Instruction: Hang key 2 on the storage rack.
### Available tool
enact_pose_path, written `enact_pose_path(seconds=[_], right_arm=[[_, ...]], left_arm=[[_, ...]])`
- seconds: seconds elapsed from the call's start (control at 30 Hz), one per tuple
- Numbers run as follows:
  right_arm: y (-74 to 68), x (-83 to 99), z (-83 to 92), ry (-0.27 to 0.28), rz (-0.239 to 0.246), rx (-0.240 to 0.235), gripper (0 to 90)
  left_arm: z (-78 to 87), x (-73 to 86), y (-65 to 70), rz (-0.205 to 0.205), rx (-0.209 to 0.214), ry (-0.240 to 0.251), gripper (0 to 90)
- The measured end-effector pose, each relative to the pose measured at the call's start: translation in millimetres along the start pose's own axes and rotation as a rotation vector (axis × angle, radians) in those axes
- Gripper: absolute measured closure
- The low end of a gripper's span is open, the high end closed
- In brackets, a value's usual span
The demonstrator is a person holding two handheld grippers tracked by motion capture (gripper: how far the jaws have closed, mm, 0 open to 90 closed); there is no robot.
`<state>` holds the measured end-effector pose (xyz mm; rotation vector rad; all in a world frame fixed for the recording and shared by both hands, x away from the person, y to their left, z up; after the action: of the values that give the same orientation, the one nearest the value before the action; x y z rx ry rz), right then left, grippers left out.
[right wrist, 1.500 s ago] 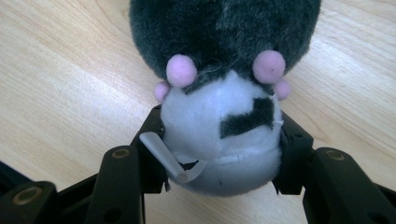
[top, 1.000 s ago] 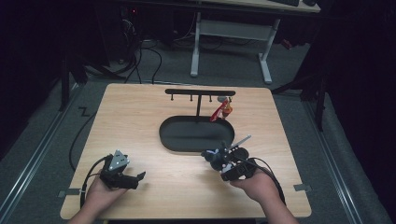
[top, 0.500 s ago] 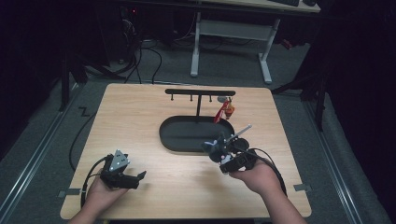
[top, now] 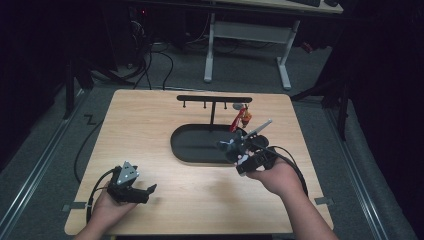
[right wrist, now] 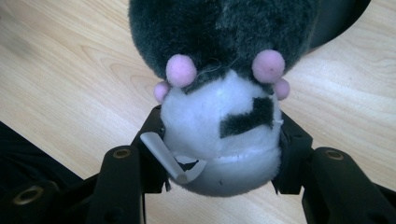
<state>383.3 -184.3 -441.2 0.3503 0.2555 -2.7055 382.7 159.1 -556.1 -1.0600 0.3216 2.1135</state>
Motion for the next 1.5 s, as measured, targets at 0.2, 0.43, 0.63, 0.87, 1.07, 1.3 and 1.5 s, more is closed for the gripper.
enact_pose_path(seconds=[0.2,0.43,0.63,0.87,1.07,1.3,1.5], right_arm=[[7.3,-18.3,12.5,0.019,-0.001,0.015,49.4],[10.1,-38.7,23.0,0.042,-0.016,0.027,49.5],[11.2,-57.3,32.1,0.058,-0.025,0.011,49.4],[16.5,-79.8,36.7,0.077,-0.03,0.03,49.4],[29.9,-90.8,32.1,0.1,-0.064,0.121,49.3],[22.0,-80.2,-1.1,0.035,-0.018,0.162,49.2],[19.6,-84.3,-17.4,0.024,-0.015,0.167,48.5]], left_arm=[[-2.2,0.0,-2.2,0.003,0.003,-0.005,5.8],[-0.3,-0.4,-0.7,-0.003,0.005,-0.001,6.1],[1.6,1.5,-4.7,0.013,0.0,-0.003,6.3],[2.7,3.2,-7.9,0.022,-0.005,-0.006,6.8],[3.7,3.5,-7.6,0.021,0.0,-0.007,7.3],[2.3,4.0,-7.1,0.022,0.003,-0.007,7.7],[3.1,2.6,-4.7,0.012,0.003,-0.008,7.8]])
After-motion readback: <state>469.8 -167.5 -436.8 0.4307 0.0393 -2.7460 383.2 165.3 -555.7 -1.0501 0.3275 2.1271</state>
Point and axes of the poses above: each handheld gripper's, and its own axes: z roughly backward along the jaws, x roughly out of its underside, y roughly to its right, the point moved 7 cm from there along -z, roughly forward along the jaws, and after that the axes turned 3 degrees about -z, right-handed, at the moved point
